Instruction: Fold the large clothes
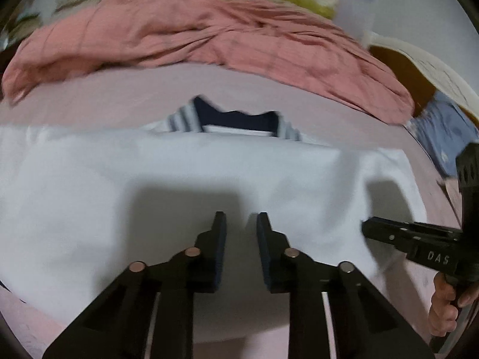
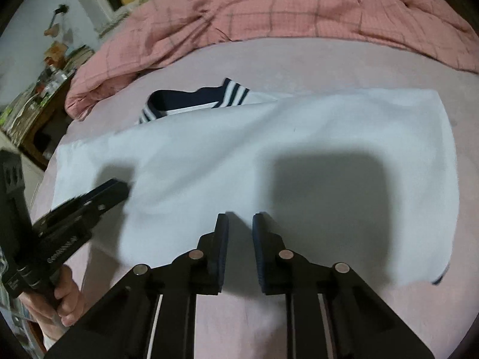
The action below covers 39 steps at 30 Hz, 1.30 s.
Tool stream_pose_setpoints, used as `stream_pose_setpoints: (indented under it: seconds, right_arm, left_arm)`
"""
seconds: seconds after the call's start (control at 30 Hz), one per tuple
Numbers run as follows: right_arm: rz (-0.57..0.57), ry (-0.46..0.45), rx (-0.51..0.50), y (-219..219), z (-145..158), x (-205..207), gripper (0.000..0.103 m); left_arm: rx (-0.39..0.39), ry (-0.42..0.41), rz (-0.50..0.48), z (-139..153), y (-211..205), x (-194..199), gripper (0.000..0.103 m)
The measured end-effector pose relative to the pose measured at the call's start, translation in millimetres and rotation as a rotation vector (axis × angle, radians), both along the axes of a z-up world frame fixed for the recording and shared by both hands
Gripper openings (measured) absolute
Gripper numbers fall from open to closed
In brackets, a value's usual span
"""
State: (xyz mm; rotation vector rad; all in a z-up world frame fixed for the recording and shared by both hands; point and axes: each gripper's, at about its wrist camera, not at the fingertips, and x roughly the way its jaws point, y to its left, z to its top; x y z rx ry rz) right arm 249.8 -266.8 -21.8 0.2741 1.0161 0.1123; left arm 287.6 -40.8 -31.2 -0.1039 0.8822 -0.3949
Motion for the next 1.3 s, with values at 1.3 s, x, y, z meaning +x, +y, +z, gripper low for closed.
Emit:
stream_pose_setpoints:
  seconds: [1.3]
  right_arm:
    - [-0.158,0.034,-0.061,9.0,-10.6,112.6,0.003]
  left_arm:
    - [0.034,-0.012,0.053,-19.6,1.0,20.9,0.012]
